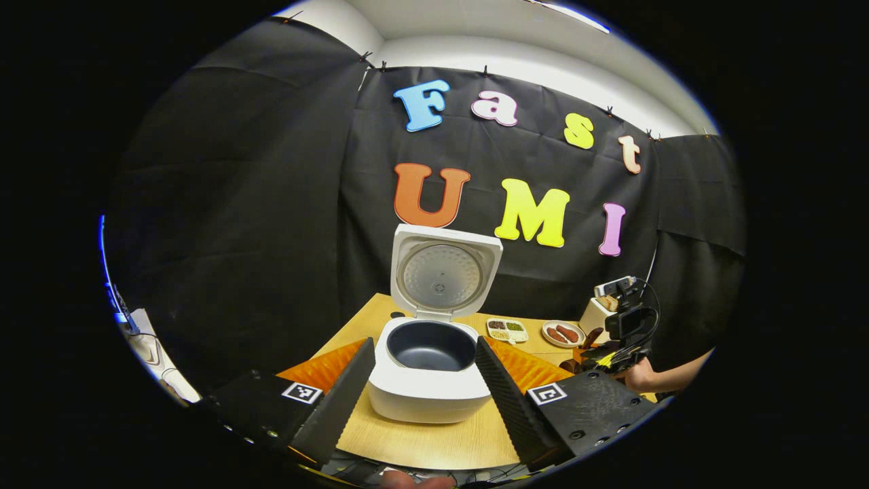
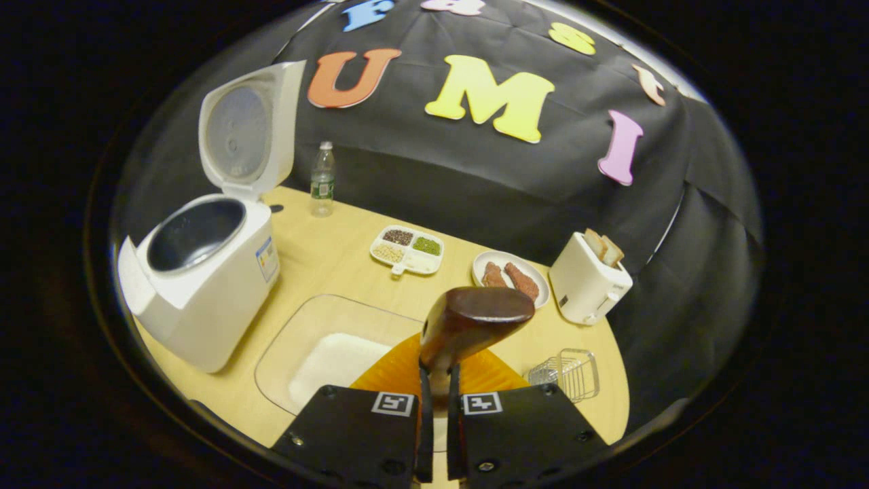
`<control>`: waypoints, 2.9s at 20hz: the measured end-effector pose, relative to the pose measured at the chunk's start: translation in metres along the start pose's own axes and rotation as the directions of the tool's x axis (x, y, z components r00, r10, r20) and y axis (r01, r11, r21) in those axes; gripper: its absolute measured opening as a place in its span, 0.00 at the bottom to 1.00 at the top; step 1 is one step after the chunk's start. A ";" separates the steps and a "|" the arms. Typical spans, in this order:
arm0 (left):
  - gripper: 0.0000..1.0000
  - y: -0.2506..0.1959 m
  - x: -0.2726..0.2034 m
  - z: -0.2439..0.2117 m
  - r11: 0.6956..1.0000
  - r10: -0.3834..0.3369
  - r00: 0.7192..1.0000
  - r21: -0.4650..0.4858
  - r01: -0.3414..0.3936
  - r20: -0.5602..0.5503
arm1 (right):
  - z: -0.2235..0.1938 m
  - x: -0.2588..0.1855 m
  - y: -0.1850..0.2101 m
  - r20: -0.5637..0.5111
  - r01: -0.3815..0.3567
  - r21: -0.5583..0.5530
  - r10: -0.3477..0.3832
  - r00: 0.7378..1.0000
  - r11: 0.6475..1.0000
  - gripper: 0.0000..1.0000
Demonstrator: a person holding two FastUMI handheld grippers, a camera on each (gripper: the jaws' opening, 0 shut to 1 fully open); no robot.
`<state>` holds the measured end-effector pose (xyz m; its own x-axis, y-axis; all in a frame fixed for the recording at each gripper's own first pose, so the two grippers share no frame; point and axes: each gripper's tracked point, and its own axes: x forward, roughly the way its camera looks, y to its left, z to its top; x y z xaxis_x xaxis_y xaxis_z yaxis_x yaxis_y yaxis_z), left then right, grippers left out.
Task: Close the left gripper, press the button to open the rice cooker; take a wooden spoon from the chopstick holder with the right hand, scoop a spoonful of rice and pour it into the rice cooker, then put the wooden spoon back into the chopstick holder.
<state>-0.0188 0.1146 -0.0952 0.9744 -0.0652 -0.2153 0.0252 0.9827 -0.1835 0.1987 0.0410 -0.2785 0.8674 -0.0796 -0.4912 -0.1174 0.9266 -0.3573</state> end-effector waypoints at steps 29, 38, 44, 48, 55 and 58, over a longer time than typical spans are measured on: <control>0.94 0.015 -0.015 0.005 0.991 0.117 0.991 -0.060 -0.121 -0.064 | -0.007 -0.003 0.048 0.145 -0.327 0.830 0.390 0.909 0.451 0.13; 0.94 -0.019 0.003 0.010 0.992 0.107 0.992 -0.056 -0.111 -0.070 | -0.012 -0.015 -0.026 0.280 -0.351 0.925 0.363 0.889 0.144 0.13; 0.94 -0.032 0.009 0.016 0.989 0.128 0.991 -0.067 -0.130 -0.040 | 0.018 -0.035 -0.059 0.352 -0.397 0.916 0.357 0.865 0.061 0.13; 0.94 -0.032 0.005 0.016 0.984 0.156 0.988 -0.087 -0.157 -0.025 | 0.063 -0.046 -0.043 0.407 -0.462 0.886 0.409 0.816 0.041 0.12; 0.94 -0.011 -0.016 0.022 0.974 0.216 0.976 -0.076 -0.213 0.026 | 0.160 -0.057 0.049 0.472 -0.586 0.809 0.540 0.697 0.048 0.12; 0.94 -0.003 -0.022 0.024 0.971 0.230 0.972 -0.070 -0.227 0.044 | 0.184 -0.057 0.099 0.459 -0.597 0.800 0.584 0.670 0.056 0.12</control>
<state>-0.0348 0.1172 -0.0669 0.9628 0.1705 -0.2097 -0.2124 0.9572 -0.1969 0.2267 0.2049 -0.1403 0.7344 0.6564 -0.1730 -0.1374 0.3933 0.9091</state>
